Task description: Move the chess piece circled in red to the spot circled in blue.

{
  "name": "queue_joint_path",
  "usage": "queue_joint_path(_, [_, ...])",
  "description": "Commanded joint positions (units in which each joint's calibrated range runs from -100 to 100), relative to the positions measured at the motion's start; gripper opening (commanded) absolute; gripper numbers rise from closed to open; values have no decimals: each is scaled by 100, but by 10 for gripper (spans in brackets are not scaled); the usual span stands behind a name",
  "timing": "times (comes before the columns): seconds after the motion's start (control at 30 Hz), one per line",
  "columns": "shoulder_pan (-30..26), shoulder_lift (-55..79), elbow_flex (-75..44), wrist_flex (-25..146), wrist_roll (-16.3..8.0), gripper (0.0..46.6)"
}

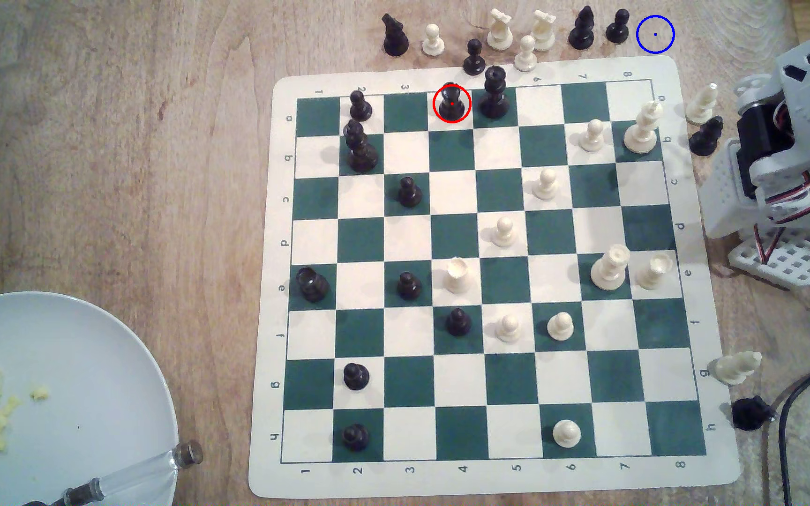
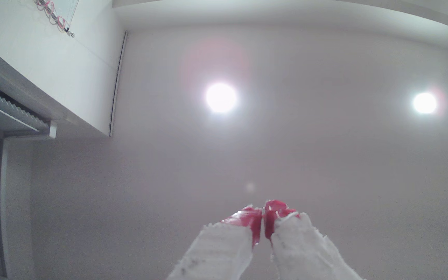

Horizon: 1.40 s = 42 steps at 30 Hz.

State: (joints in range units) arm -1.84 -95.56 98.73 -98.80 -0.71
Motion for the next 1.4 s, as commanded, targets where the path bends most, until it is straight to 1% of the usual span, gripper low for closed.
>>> queue_joint_path(0.0, [-78, -20, 117, -5, -10, 2])
queue_joint_path(0.13, [16, -20, -155, 921, -10, 2])
queue_joint_path(0.3, [384, -20, -807, 2714, -10, 2])
queue_joint_path(0.4, [767, -20, -1397, 4279, -10, 2])
queue_joint_path(0.43, [970, -20, -1669, 5171, -10, 2])
queue_joint_path(0.5, [1182, -20, -2022, 6817, -39, 2])
queue_joint_path(0.53, [1260, 48, -2086, 7129, -44, 2])
queue_joint_path(0.6, [1283, 303, -2095, 7186, -44, 2])
queue_joint_path(0.73, [1432, 1050, -2539, 8103, -49, 2])
queue_joint_path(0.83, [1784, 1101, -2820, 9627, -49, 2])
queue_joint_path(0.9, [1886, 1135, -2974, 10388, -49, 2])
queue_joint_path(0.93, [1893, 1330, -3192, 10937, -54, 29])
queue_joint_path(1.0, [1862, 1636, -3527, 11592, -54, 2])
queue_joint_path(1.07, [1862, 1865, -3817, 12051, -29, 2])
queue_joint_path(1.1, [1800, 2103, -4189, 12509, 63, 2])
queue_joint_path(1.17, [1745, 2510, -4815, 13345, 44, 2])
queue_joint_path(1.33, [1760, 3800, -6519, 15016, -147, 2])
queue_joint_path(1.37, [1792, 4199, -7072, 15622, -230, 2])
